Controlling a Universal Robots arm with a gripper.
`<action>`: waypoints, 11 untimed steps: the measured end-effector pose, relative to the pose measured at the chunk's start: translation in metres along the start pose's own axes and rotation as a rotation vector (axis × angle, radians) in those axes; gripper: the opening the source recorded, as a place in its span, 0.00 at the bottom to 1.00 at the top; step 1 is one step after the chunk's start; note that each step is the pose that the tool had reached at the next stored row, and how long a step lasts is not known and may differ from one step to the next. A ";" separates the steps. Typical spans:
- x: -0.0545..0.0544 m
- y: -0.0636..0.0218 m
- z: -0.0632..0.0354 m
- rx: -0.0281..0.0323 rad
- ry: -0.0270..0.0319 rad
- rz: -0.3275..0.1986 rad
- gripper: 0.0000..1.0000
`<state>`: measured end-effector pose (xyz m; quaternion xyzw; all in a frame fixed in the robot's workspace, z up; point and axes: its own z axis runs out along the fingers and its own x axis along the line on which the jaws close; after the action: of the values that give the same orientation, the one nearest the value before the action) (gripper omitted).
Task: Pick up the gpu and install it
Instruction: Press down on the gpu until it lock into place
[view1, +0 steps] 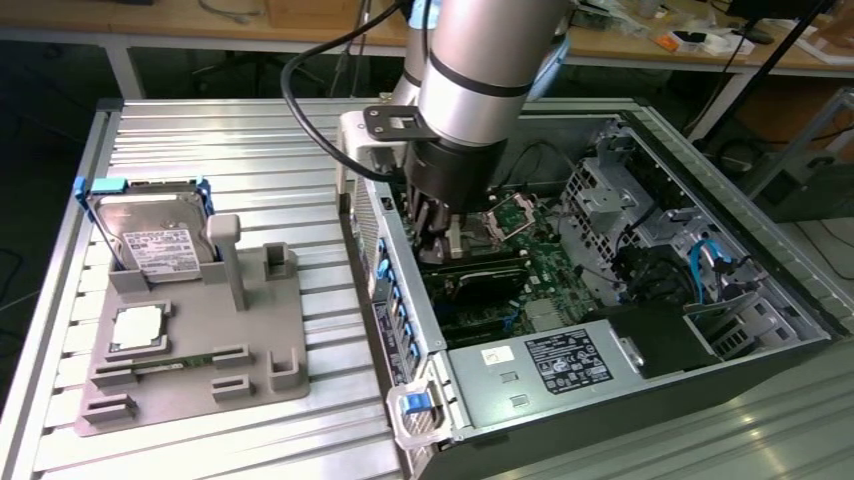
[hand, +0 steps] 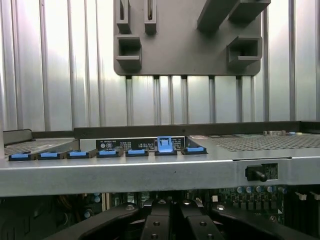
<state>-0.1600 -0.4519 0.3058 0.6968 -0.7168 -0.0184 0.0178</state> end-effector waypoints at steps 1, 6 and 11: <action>0.000 0.0004 0.0000 0.0001 0.0000 0.000 0.11; 0.000 0.0011 -0.0006 0.0001 -0.0002 0.000 0.11; 0.000 0.0015 -0.0041 0.0000 -0.0001 0.000 0.11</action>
<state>-0.1613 -0.4519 0.3099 0.6968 -0.7168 -0.0184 0.0177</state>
